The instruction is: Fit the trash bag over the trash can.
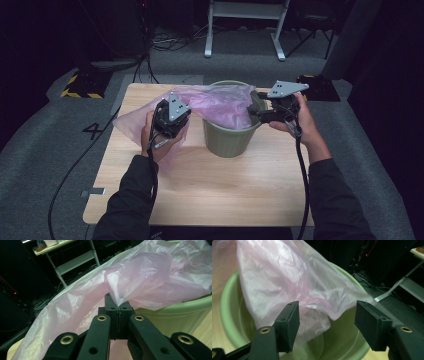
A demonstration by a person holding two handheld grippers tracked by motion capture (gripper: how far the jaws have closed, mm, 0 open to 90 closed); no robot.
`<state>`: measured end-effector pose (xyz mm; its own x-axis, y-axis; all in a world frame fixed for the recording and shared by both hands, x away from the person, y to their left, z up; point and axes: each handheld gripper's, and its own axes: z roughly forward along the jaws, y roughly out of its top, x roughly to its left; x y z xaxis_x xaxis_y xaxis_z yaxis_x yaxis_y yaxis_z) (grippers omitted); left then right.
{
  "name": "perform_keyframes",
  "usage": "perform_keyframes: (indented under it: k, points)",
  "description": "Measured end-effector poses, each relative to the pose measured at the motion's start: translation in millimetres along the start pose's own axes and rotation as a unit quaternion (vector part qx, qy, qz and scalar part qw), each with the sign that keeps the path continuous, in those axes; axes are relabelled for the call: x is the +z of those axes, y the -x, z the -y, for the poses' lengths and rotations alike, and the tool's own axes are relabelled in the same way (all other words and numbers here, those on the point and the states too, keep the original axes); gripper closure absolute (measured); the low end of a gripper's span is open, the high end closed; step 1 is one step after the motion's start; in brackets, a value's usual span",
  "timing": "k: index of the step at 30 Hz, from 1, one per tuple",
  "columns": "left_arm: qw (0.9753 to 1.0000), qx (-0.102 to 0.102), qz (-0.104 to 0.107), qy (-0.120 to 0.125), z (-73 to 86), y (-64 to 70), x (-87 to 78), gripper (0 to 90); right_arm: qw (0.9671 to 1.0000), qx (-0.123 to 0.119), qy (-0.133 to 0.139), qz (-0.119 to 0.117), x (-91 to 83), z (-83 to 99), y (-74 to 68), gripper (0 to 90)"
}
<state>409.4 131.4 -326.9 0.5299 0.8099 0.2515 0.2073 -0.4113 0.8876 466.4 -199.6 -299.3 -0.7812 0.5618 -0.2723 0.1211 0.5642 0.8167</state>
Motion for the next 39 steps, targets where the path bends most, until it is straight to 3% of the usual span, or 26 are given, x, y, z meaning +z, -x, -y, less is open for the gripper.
perform_keyframes:
  k: [2, 9, 12, 14, 18, 21, 25, 28, 32, 35, 36, 38, 39]
  points:
    - [1.0, -0.006, 0.003, -0.001, 1.9, -3.2, -0.2, 89.3, 1.0, -0.001, -0.003, 0.008, -2.7, 2.8, 1.5, 34.3]
    - [1.0, 0.005, 0.005, -0.003, -1.1, 1.5, 1.5, 89.3, 0.9997, 0.004, 0.013, 0.02, -21.6, 5.4, 4.8, 32.6]
    - [0.9999, 0.009, 0.009, -0.006, -1.8, 4.7, 3.8, 89.3, 0.9988, 0.011, 0.034, 0.034, -30.8, 3.1, 7.2, 33.3]
    - [0.9999, 0.01, 0.013, -0.005, -2.5, 7.6, 4.6, 89.3, 0.9981, 0.016, 0.056, 0.022, -32.9, -1.4, 4.8, 32.8]
    - [0.9994, 0.02, 0.027, -0.002, -6.3, 16.3, 5.5, 89.3, 0.9983, -0.015, 0.054, 0.015, -19.7, -16.8, -12.2, 31.5]
    - [0.9987, 0.033, 0.04, 0.002, -10.7, 25.3, 6.3, 89.3, 0.9984, -0.027, 0.046, -0.015, -1.1, -26.0, -25.3, 32.0]
    - [0.9975, 0.045, 0.054, 0.008, -17.6, 36.3, 7.6, 89.3, 0.998, -0.047, 0.022, -0.037, 22.8, -31.8, -41.0, 32.3]
    - [0.9964, 0.054, 0.064, 0.014, -21.4, 43.2, 8.5, 89.2, 0.9971, -0.057, 0.015, -0.048, 32.4, -33.4, -47.8, 42.6]
    - [0.9955, 0.057, 0.073, 0.018, -24.4, 48.1, 9.8, 88.9, 0.9959, -0.071, -0.001, -0.057, 41.6, -31.2, -52.6, 73.0]
    - [0.995, 0.061, 0.077, 0.018, -25.0, 49.5, 9.6, 87.6, 0.9959, -0.066, -0.005, -0.061, 45.3, -27.0, -51.6, 85.5]
    - [0.995, 0.058, 0.079, 0.018, -24.7, 49.3, 9.4, 84.7, 0.9958, -0.063, -0.004, -0.067, 45.7, -25.1, -50.4, 87.9]
    - [0.9947, 0.054, 0.086, 0.018, -24.1, 47.1, 8.9, 69.8, 0.9963, -0.048, -0.009, -0.07, 46.4, -21.4, -46.9, 90.0]
    - [0.9944, 0.05, 0.091, 0.016, -23.4, 46.1, 8.1, 67.8, 0.9965, -0.047, -0.014, -0.068, 46.8, -19.6, -44.9, 90.0]
